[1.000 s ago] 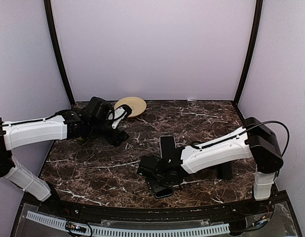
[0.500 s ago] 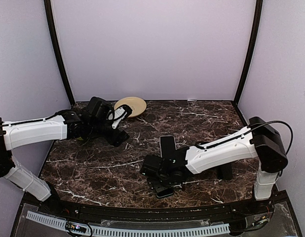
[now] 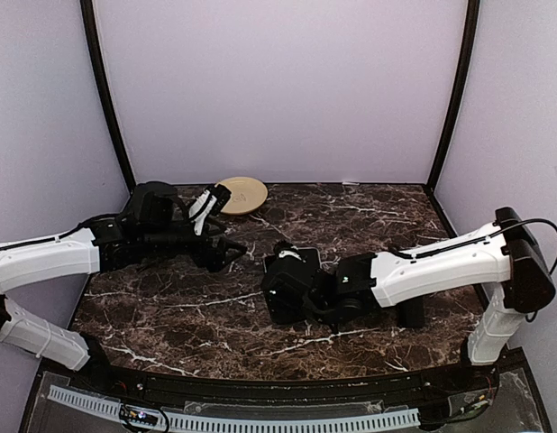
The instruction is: Put the phone into the phone case
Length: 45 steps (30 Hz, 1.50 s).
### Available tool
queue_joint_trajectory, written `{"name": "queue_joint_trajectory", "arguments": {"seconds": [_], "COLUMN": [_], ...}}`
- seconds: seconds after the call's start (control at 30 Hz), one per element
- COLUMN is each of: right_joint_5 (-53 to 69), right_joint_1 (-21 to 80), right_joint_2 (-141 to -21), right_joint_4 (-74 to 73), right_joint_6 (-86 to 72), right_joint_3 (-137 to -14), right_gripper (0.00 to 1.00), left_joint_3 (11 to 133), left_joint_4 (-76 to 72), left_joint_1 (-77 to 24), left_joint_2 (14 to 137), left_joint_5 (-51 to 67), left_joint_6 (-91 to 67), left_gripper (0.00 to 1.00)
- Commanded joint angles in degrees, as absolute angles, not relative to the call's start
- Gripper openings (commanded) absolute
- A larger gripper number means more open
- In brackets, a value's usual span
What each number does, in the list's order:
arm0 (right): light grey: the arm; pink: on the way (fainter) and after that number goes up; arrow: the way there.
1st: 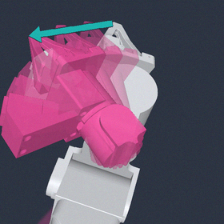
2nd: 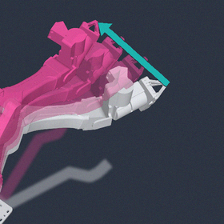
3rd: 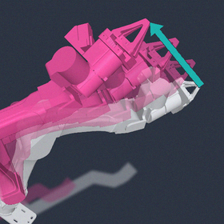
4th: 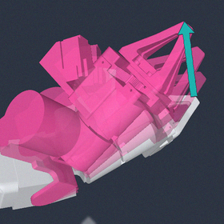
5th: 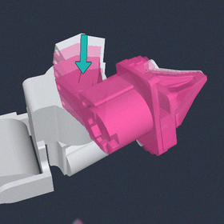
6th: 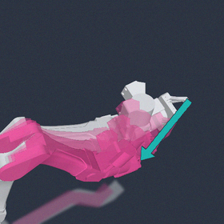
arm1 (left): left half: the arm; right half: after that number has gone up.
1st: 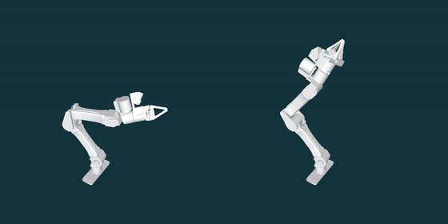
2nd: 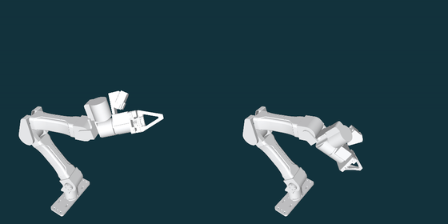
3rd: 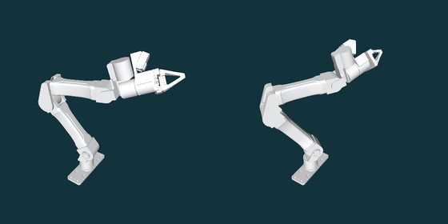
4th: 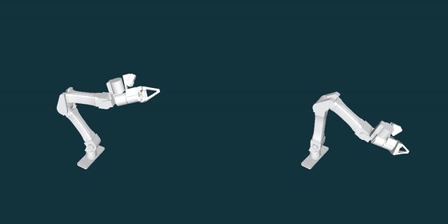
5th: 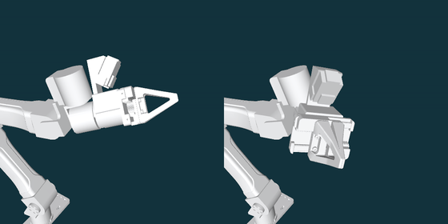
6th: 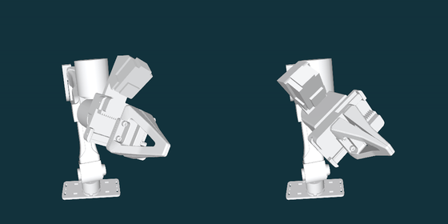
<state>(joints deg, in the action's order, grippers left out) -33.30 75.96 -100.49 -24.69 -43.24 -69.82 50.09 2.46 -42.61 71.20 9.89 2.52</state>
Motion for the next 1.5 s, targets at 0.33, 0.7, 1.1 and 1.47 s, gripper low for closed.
{"name": "queue_joint_trajectory", "arguments": {"seconds": [0.33,0.7,1.1,1.47], "right_joint_5": [-51.08,-51.43,-51.88,-49.11], "right_joint_1": [79.71,81.29,81.30,81.11], "right_joint_2": [-93.34,-94.36,-94.28,-89.86], "right_joint_4": [8.57,12.19,11.39,7.46], "right_joint_6": [-21.85,-15.92,-15.74,-9.60], "right_joint_3": [-67.43,-68.29,-68.14,-65.08], "right_gripper": [0.30,0.29,0.30,0.95], "left_joint_3": [41.94,41.43,41.30,41.75], "left_joint_4": [-28.96,-34.97,-32.17,-28.91], "left_joint_1": [-42.62,-42.71,-43.06,-43.07], "left_joint_2": [66.60,70.04,70.06,68.01], "left_joint_5": [25.99,28.63,29.71,30.59], "left_joint_6": [-25.55,-28.20,-24.15,-16.90], "left_gripper": [0.83,0.52,0.03,0.00]}}
